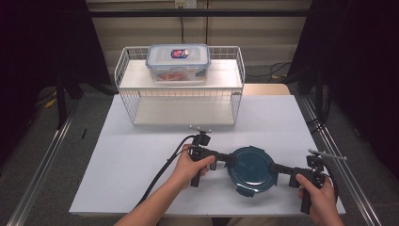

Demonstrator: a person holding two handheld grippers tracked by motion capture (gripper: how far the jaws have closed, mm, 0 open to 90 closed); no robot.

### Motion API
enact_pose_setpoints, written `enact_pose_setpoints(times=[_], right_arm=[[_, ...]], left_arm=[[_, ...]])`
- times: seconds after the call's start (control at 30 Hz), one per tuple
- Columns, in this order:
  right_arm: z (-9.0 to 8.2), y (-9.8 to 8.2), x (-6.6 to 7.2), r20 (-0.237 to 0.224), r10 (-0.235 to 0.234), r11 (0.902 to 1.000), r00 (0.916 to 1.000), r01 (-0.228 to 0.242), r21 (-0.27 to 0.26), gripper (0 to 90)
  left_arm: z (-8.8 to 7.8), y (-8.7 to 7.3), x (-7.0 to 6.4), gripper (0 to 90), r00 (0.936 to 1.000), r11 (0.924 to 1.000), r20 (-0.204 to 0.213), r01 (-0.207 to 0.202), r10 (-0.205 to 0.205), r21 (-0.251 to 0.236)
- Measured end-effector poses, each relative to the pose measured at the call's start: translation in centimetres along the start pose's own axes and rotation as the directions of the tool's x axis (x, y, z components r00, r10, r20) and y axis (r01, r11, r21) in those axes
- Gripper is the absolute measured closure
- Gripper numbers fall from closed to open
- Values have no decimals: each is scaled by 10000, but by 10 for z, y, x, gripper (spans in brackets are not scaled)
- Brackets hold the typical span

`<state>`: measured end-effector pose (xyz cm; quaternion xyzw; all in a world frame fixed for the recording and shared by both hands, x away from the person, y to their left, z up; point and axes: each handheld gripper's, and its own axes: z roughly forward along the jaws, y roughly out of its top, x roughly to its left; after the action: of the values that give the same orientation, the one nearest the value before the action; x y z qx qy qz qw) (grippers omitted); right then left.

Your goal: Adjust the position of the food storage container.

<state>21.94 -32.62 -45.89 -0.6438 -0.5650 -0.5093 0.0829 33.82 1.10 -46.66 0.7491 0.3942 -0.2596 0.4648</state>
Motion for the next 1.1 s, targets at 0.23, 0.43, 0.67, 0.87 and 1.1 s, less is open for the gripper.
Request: enact_pose_setpoints(times=[0.23,0.43,0.67,0.87,1.1], right_arm=[[2,3,-2,-90,535,9985,9985,-536,-79,699],[14,8,3,28,594,9982,9982,-594,102,732],[33,11,14,-116,517,9982,9986,-513,308,747],[37,11,15,-120,233,9994,9997,-230,264,739],[31,5,13,202,102,9995,9997,-108,292,584]], left_arm=[[0,0,-1,474,9996,9996,-128,270,-271,-91],[-6,2,0,496,9992,9996,-340,199,-191,220],[-21,2,6,725,9971,9977,-417,621,-631,-258],[-25,0,6,668,9970,9979,-451,629,-634,-129],[-30,-5,11,534,9941,9953,-504,964,-959,65]])
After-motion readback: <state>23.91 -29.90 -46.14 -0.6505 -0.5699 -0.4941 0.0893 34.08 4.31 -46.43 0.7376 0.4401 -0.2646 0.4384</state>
